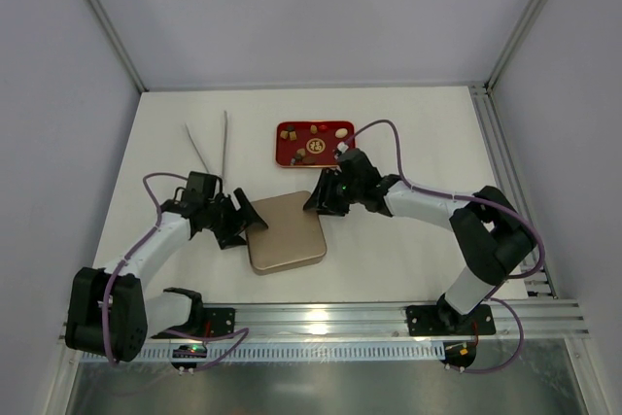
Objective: Pack the chocolate
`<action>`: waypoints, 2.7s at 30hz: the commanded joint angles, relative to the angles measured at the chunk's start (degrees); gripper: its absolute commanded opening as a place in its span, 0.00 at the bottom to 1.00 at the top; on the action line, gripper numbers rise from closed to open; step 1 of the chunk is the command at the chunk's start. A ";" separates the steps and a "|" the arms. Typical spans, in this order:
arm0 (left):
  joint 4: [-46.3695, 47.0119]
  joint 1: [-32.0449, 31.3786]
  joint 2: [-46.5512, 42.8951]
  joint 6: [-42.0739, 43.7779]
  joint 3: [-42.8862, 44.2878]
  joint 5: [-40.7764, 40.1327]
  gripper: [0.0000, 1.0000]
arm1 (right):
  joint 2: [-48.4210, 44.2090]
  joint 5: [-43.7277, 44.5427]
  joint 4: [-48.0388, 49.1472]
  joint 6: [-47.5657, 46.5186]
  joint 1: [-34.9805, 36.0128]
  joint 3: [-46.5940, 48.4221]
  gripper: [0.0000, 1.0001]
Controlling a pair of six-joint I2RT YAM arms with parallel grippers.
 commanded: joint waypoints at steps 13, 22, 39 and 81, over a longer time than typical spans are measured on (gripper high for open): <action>3.30 -2.47 -1.72 -3.55 -0.18 0.23 0.77 | 1.50 5.21 -6.74 -4.16 2.41 7.18 0.56; 3.74 -4.05 -1.81 -4.87 0.00 -0.03 0.77 | 3.08 8.29 -11.75 -5.92 3.91 12.02 0.65; 5.24 -6.16 -1.46 -6.54 -0.53 -0.21 0.77 | 6.24 12.95 -19.31 -8.38 6.19 19.67 0.73; -7.50 0.08 -0.31 5.23 8.78 -4.43 0.86 | -9.83 16.29 -21.60 -11.02 -0.66 9.49 0.92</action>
